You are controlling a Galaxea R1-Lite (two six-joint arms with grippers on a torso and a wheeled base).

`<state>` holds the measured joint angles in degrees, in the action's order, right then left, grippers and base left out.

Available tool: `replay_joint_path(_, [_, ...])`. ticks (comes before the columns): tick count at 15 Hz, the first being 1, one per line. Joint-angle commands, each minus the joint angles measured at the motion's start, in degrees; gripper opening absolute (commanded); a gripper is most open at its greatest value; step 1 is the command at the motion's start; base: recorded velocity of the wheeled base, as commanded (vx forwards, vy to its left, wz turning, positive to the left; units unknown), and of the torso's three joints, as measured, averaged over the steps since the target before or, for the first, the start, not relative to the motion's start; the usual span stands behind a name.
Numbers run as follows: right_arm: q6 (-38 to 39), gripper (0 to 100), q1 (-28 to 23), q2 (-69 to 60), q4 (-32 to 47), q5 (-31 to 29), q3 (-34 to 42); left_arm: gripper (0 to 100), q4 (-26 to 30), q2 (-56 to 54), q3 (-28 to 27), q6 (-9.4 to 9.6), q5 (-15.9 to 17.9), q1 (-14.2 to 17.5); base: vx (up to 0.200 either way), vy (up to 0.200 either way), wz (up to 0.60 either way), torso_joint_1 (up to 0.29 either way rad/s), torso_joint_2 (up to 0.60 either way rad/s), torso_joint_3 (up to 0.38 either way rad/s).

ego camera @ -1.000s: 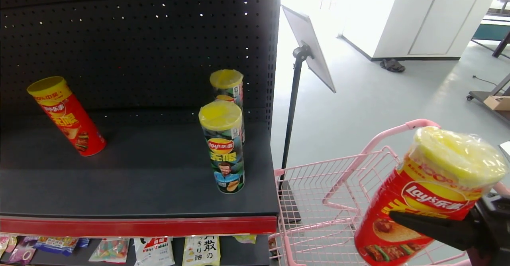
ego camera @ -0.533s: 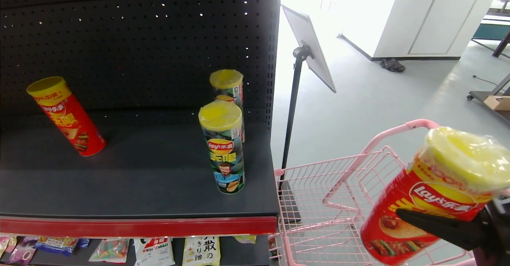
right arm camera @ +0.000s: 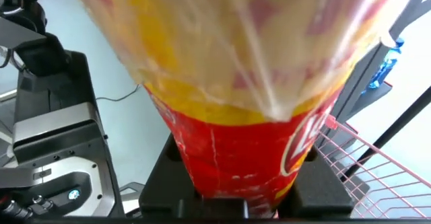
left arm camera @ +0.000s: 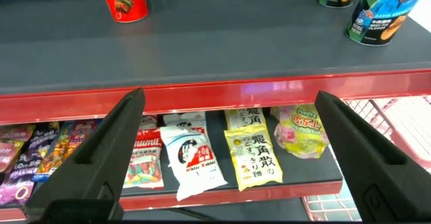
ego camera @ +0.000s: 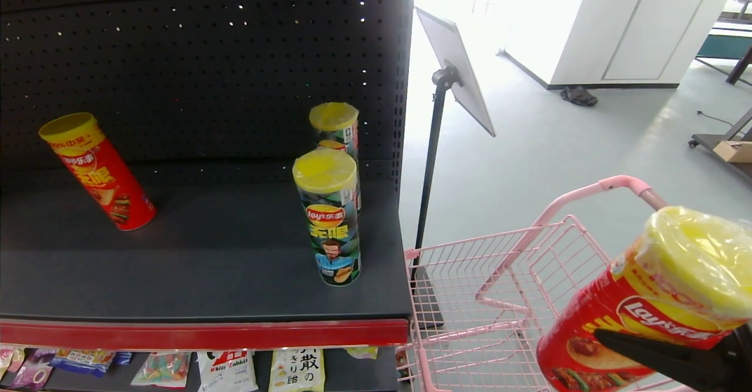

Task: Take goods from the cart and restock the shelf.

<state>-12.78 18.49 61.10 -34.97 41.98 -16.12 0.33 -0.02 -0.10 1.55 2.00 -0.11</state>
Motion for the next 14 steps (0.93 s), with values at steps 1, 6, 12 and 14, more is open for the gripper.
replay_joint_path(1, [0.0, 0, 0.1, -1.0, 0.1, -1.6, 1.6, 100, 0.0, 0.0, 0.0, -0.23, 0.0, 0.0, 0.000, 0.000, 0.00, 0.000, 0.00, 0.000])
replay_joint_path(6, [0.0, 0, 1.1, -1.0, 0.1, -1.8, 3.5, 100, 0.0, 0.0, 0.0, -1.28, 0.0, 0.0, 0.000, 0.200, 0.00, 0.005, 0.00, -0.001])
replay_joint_path(12, [1.8, 0, 1.5, -2.5, 0.0, -2.9, 4.0, 100, 0.0, 0.0, 0.0, -1.55, -0.2, 0.0, 0.000, 0.200, 0.00, 0.001, 0.00, 0.005])
replay_joint_path(14, [1.8, 0, 2.2, -2.5, 0.1, -3.3, 4.4, 100, 0.0, 0.0, 0.0, -1.64, -0.2, -0.1, 0.000, 0.200, 0.00, 0.002, 0.00, 0.002])
